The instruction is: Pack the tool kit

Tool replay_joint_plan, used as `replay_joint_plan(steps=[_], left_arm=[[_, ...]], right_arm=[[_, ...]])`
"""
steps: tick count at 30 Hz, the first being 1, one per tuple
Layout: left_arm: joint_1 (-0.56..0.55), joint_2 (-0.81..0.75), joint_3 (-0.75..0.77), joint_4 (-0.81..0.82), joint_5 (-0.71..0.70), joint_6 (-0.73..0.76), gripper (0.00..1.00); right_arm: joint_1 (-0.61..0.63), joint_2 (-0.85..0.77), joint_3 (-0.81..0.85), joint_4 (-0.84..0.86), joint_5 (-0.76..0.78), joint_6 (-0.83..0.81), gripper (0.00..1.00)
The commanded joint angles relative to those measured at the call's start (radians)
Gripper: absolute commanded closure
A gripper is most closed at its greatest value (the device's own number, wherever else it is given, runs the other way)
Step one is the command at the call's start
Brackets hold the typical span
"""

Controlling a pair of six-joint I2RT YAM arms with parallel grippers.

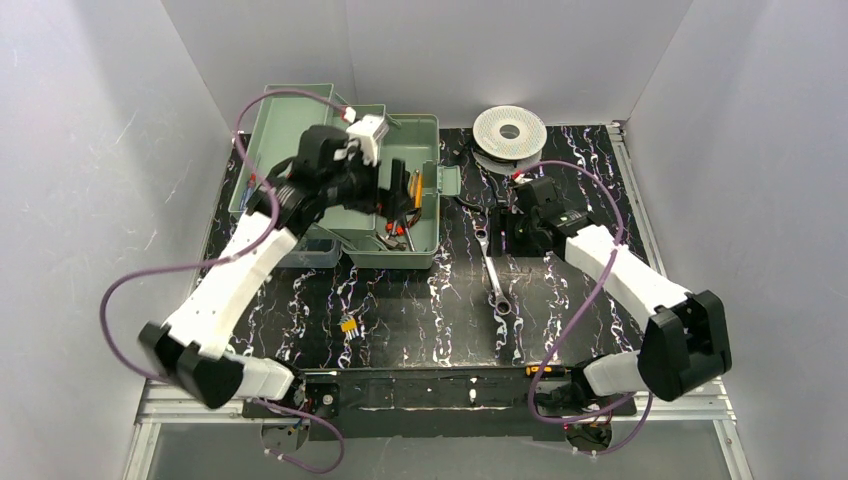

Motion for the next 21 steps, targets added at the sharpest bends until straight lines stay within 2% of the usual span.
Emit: replay_joint_plan(steps=[1,6,10,13,14,21], left_arm=[[-0.015,-0.201,-0.182,-0.138,0.055,-0.001,0.02],[-0.016,-0.381,-0.323,-0.211,-0.031,-0.029,0.02],[-0.016,-0.406,-0.318,-0.265,-0.057,0.016,0.02],[-0.016,-0.417,-0.306,-0.275,-0.089,0.037,0.02],[-0.016,-0.436,-0.321,-0.246,-0.088,0.054,0.02],[-0.016,-0.408,-0.312,-0.242,-0.092,0.073,0.02]], right_arm=[[0.018,0.070,0.033,0.067,0.055,-0.014,0.24],[0.015,0.253,0.189,0.070,0.076,-0.035,0.24],[-0.011,0.389,0.350,0.057,0.057,-0.085,0.25],[-0.016,0.478,0.440,0.071,0.040,-0.213,0.30],[-0.027,0.586,0.560,0.024,0.031,-0.320,0.33],[-0.077,0.734,0.720,-0.012,-0.138,-0.530,0.33]])
